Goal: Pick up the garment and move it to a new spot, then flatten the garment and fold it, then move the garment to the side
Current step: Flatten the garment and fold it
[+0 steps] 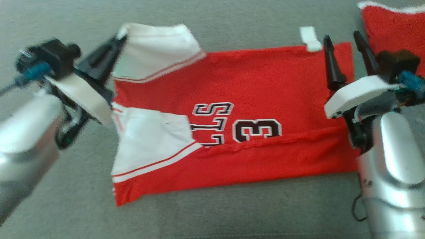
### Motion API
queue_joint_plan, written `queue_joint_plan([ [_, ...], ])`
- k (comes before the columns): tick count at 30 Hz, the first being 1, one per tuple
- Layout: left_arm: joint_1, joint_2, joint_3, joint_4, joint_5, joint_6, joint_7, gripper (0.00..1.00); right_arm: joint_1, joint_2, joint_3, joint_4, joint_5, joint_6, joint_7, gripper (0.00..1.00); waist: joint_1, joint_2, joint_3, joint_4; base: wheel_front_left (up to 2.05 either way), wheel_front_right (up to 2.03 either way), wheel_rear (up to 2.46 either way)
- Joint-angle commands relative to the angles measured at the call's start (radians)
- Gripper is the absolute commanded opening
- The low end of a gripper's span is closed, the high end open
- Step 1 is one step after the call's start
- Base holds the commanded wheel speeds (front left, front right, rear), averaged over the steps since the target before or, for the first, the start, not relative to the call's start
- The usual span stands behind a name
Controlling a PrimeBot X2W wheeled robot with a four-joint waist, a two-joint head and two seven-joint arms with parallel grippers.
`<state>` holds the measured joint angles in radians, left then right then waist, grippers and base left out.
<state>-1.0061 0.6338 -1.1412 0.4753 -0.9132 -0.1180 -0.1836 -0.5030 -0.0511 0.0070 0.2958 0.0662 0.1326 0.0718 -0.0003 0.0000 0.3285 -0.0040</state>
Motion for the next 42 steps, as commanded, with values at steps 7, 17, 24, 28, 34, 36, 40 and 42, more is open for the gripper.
queue_joint_plan([
  [7,0.053,0.065,0.026,-0.230,0.025,0.081,-0.040,0.00,-0.149,-0.106,-0.019,0.182,-0.043,-0.002,0.149,1.00,0.0003,0.0000,-0.013,0.114,0.00,0.00,0.00],
  [17,0.095,0.071,-0.002,-0.377,0.041,0.134,-0.021,0.00,-0.301,-0.178,-0.105,0.475,-0.152,-0.002,0.206,1.00,0.0003,0.0000,0.030,0.151,0.00,0.00,0.00],
  [24,0.088,0.081,0.001,-0.384,0.040,0.141,-0.016,0.00,-0.327,-0.165,-0.122,0.582,-0.210,-0.002,0.226,1.00,0.0003,0.0000,0.038,0.139,0.00,0.00,0.00],
  [28,0.082,0.088,0.007,-0.373,0.039,0.144,-0.016,0.00,-0.337,-0.150,-0.101,0.625,-0.215,-0.002,0.229,0.17,0.0003,0.0000,0.038,0.125,0.00,0.00,0.00],
  [34,0.078,0.092,0.024,-0.337,0.020,0.158,-0.015,0.00,-0.361,-0.137,-0.063,0.650,-0.193,-0.002,0.210,0.00,0.0003,0.0000,0.028,0.104,0.00,0.00,0.00],
  [36,0.068,0.098,0.031,-0.313,0.019,0.159,-0.013,0.00,-0.379,-0.139,-0.047,0.650,-0.179,-0.002,0.195,0.00,0.0003,0.0000,0.027,0.095,0.00,0.00,0.00],
  [40,0.020,0.102,0.050,-0.246,0.012,0.141,-0.001,0.00,-0.425,-0.144,-0.010,0.635,-0.143,-0.002,0.154,0.00,0.0003,0.0000,0.034,0.081,0.00,0.00,0.00],
  [42,-0.024,0.102,0.059,-0.197,0.024,0.129,0.003,0.00,-0.458,-0.142,0.011,0.622,-0.115,-0.002,0.134,0.00,0.0003,0.0000,0.045,0.072,0.00,0.00,0.00],
])
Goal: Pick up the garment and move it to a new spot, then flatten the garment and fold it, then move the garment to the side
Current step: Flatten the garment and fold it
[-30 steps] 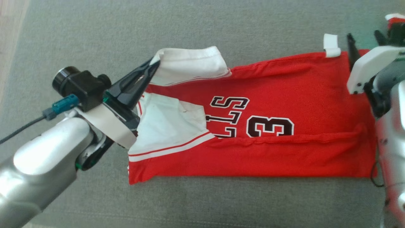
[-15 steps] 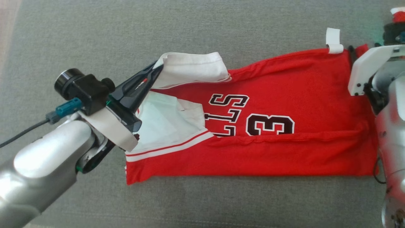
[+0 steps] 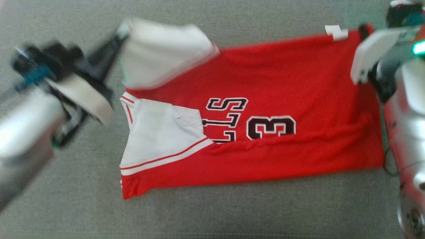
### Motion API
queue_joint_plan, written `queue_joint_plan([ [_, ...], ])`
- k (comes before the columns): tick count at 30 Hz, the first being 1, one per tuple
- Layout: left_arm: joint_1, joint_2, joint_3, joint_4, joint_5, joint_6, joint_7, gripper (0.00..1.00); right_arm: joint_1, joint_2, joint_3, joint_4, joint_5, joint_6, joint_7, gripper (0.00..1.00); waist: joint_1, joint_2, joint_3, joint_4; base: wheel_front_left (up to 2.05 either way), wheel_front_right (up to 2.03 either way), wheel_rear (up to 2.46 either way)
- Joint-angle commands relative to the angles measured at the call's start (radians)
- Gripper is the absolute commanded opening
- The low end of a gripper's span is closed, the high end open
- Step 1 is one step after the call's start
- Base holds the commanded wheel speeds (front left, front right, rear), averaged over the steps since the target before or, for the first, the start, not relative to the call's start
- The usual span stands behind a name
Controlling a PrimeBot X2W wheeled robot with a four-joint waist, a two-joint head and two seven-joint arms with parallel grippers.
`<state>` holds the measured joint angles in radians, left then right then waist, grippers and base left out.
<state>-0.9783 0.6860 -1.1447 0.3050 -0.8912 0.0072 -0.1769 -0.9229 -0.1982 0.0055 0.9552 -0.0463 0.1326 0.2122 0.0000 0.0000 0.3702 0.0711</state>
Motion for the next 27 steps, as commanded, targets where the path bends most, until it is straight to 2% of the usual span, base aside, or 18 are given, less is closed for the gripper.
queue_joint_plan([
  [1,-0.076,0.046,0.067,-0.001,0.007,-0.004,-0.002,0.00,-0.055,0.004,0.020,-0.042,0.012,-0.002,-0.015,0.00,0.0000,0.0000,0.010,-0.008,0.00,0.00,0.00],
  [7,-0.270,-0.009,0.090,0.210,0.064,-0.063,-0.013,0.00,-0.165,0.004,0.070,-0.079,0.094,-0.002,-0.079,0.00,0.0000,0.0000,0.062,-0.042,0.00,0.00,0.00],
  [15,-0.427,-0.091,0.138,0.422,0.128,-0.079,-0.078,0.00,-0.219,0.027,0.071,-0.079,0.164,-0.002,-0.174,0.00,0.0000,0.0000,0.095,-0.069,0.00,0.00,0.00],
  [20,-0.421,-0.139,0.159,0.454,0.163,-0.099,-0.084,0.00,-0.197,0.013,0.104,-0.055,0.206,-0.002,-0.205,0.00,0.0000,0.0000,0.095,-0.060,0.00,0.00,0.00],
  [27,-0.284,-0.156,0.218,0.425,0.179,-0.117,-0.085,0.00,-0.122,-0.024,0.155,-0.025,0.324,-0.002,-0.210,0.00,0.0000,0.0000,0.034,-0.030,0.00,0.00,0.00],
])
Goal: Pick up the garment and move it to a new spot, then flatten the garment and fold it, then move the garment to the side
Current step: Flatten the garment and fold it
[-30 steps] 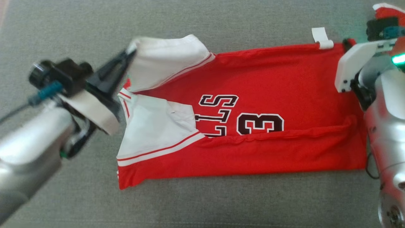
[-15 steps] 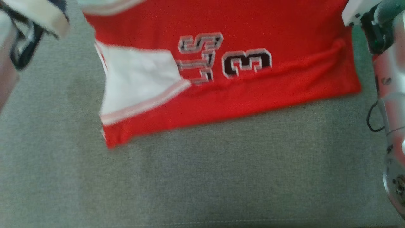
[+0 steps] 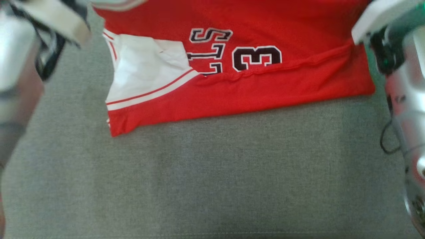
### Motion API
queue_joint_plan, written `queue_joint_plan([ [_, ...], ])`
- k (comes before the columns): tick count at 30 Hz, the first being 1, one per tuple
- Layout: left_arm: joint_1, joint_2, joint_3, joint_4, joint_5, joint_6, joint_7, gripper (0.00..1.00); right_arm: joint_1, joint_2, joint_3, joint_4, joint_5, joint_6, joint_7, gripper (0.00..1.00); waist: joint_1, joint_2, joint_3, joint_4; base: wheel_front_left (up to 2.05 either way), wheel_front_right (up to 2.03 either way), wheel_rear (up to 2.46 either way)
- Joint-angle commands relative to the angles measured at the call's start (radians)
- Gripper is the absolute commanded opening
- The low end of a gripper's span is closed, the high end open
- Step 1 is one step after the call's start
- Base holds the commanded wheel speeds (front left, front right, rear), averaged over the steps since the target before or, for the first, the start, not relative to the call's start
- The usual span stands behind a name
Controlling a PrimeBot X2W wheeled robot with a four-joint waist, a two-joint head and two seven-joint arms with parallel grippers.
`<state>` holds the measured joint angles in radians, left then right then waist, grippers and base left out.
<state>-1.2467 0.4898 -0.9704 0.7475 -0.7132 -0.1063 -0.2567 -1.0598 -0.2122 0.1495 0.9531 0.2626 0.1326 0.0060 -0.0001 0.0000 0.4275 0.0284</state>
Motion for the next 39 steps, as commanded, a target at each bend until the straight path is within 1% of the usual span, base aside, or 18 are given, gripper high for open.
queue_joint_plan([
  [1,0.009,0.040,0.045,-0.022,0.005,-0.005,-0.005,0.00,0.027,-0.018,0.021,-0.018,0.028,-0.002,-0.002,0.00,0.0001,0.0000,-0.034,0.017,0.00,0.00,0.00],
  [5,0.103,0.040,0.032,-0.037,0.010,-0.014,-0.005,0.00,0.073,-0.050,0.063,0.001,0.071,-0.002,0.007,0.00,0.0001,0.0000,-0.079,0.037,0.00,0.00,0.00],
  [6,0.103,0.040,0.032,-0.037,0.010,-0.014,-0.005,0.00,0.073,-0.050,0.063,0.001,0.071,-0.002,0.007,0.00,0.0001,0.0000,-0.079,0.037,0.00,0.00,0.00],
  [9,0.176,0.048,-0.004,-0.041,0.000,-0.019,0.000,0.00,0.106,-0.080,0.092,0.019,0.100,-0.002,0.024,0.00,0.0001,0.0000,-0.109,0.050,0.00,0.00,0.00],
  [14,0.286,0.069,-0.077,-0.067,-0.030,-0.023,0.037,0.00,0.167,-0.126,0.148,0.041,0.143,-0.002,0.068,0.00,0.0001,0.0000,-0.147,0.064,0.00,0.00,0.00],
  [19,0.366,0.090,-0.133,-0.115,-0.064,-0.024,0.067,0.00,0.238,-0.167,0.263,0.003,0.208,-0.002,0.157,0.00,0.0001,0.0000,-0.167,0.066,0.00,0.00,0.00],
  [23,0.397,0.100,-0.162,-0.133,-0.071,-0.024,0.080,0.00,0.275,-0.234,0.345,-0.050,0.268,-0.002,0.228,0.00,0.0001,0.0000,-0.172,0.066,0.00,0.00,0.00],
  [27,0.409,0.100,-0.167,-0.140,-0.086,-0.024,0.086,0.00,0.288,-0.284,0.396,-0.095,0.319,-0.002,0.273,0.00,0.0001,0.0000,-0.177,0.061,0.00,0.00,0.00],
  [33,0.428,0.105,-0.195,-0.152,-0.099,-0.024,0.122,0.00,0.304,-0.325,0.460,-0.141,0.375,-0.002,0.333,0.00,0.0001,0.0000,-0.187,0.055,0.00,0.00,0.00],
  [39,0.435,0.103,-0.216,-0.159,-0.107,-0.024,0.146,0.00,0.323,-0.339,0.502,-0.172,0.418,-0.002,0.354,0.00,0.0001,0.0000,-0.180,0.055,0.00,0.00,0.00],
])
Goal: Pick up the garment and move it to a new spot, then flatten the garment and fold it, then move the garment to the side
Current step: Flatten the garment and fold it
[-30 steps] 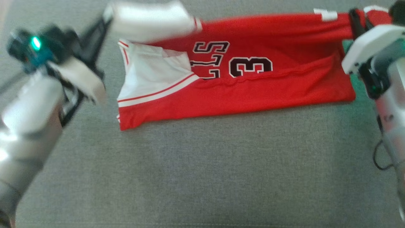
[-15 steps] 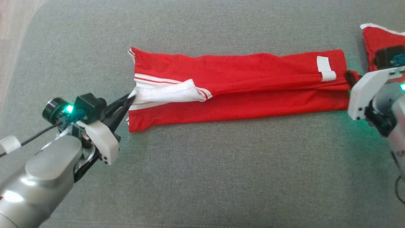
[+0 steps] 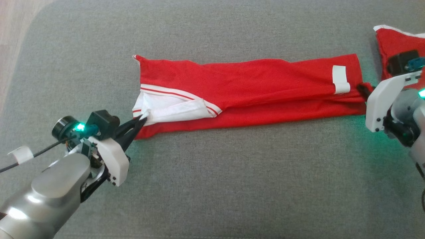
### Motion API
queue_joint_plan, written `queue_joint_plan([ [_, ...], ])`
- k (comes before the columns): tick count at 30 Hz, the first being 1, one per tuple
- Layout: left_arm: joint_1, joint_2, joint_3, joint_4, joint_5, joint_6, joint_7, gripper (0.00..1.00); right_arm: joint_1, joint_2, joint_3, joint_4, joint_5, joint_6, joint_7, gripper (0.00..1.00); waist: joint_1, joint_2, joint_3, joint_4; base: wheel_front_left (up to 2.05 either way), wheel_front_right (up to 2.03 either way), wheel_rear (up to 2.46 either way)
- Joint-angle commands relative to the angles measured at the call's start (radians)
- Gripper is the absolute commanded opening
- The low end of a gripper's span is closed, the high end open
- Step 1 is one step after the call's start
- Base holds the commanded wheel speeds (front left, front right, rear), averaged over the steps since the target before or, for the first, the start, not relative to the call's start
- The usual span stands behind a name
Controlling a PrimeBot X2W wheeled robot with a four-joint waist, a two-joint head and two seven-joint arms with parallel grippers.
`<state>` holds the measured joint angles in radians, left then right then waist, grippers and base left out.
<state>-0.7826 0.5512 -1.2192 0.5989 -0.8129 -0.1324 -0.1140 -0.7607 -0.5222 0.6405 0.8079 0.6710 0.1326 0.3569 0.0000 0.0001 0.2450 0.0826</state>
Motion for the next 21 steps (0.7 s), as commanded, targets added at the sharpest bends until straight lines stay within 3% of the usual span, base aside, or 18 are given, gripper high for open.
queue_joint_plan([
  [1,-0.028,0.040,0.030,-0.008,-0.006,0.002,0.004,0.00,0.027,-0.028,0.017,-0.031,0.018,-0.002,0.007,0.00,0.0000,-0.0001,0.003,0.001,0.00,0.00,0.00],
  [2,-0.028,0.038,0.028,-0.005,-0.004,0.003,0.005,0.00,0.027,-0.028,0.019,-0.032,0.022,-0.002,0.003,0.00,0.0000,-0.0001,0.004,0.000,0.00,0.00,0.00],
  [3,-0.027,0.035,0.026,-0.002,-0.002,0.005,0.004,0.00,0.026,-0.028,0.020,-0.033,0.025,-0.002,-0.006,0.93,0.0000,-0.0001,0.005,0.000,0.00,0.00,0.00],
  [4,-0.027,0.030,0.026,0.002,-0.001,0.009,0.001,0.22,0.026,-0.025,0.018,-0.032,0.030,-0.002,-0.013,1.00,0.0000,-0.0001,0.004,0.001,0.00,0.00,0.00],
  [6,-0.026,0.019,0.029,0.009,-0.002,0.019,-0.011,0.88,0.024,-0.018,0.015,-0.033,0.043,-0.002,-0.031,1.00,0.0000,-0.0001,-0.003,0.001,0.00,0.00,0.00],
  [7,-0.027,0.013,0.033,0.012,-0.002,0.025,-0.021,1.00,0.021,-0.015,0.011,-0.037,0.049,-0.002,-0.047,1.00,0.0000,-0.0001,-0.008,0.002,0.00,0.00,0.00],
  [12,-0.020,-0.014,0.095,0.029,-0.027,0.084,-0.107,1.00,0.012,0.019,-0.036,-0.067,0.086,-0.002,-0.199,1.00,0.0000,-0.0001,-0.056,0.000,0.00,0.00,0.00],
  [15,0.003,-0.032,0.186,0.008,-0.054,0.141,-0.143,1.00,0.020,0.053,-0.064,-0.094,0.088,-0.002,-0.332,1.00,0.0000,-0.0001,-0.094,-0.003,0.00,0.00,0.00],
  [19,0.091,-0.059,0.433,-0.142,0.001,0.236,-0.147,1.00,0.048,0.115,-0.124,-0.094,0.037,-0.002,-0.525,1.00,0.0000,-0.0001,-0.136,-0.004,0.00,0.00,0.00],
  [21,0.175,-0.084,0.559,-0.236,0.064,0.263,-0.147,1.00,0.076,0.158,-0.152,-0.097,0.011,-0.002,-0.578,1.00,0.0000,-0.0001,-0.155,-0.005,0.00,0.00,0.00],
])
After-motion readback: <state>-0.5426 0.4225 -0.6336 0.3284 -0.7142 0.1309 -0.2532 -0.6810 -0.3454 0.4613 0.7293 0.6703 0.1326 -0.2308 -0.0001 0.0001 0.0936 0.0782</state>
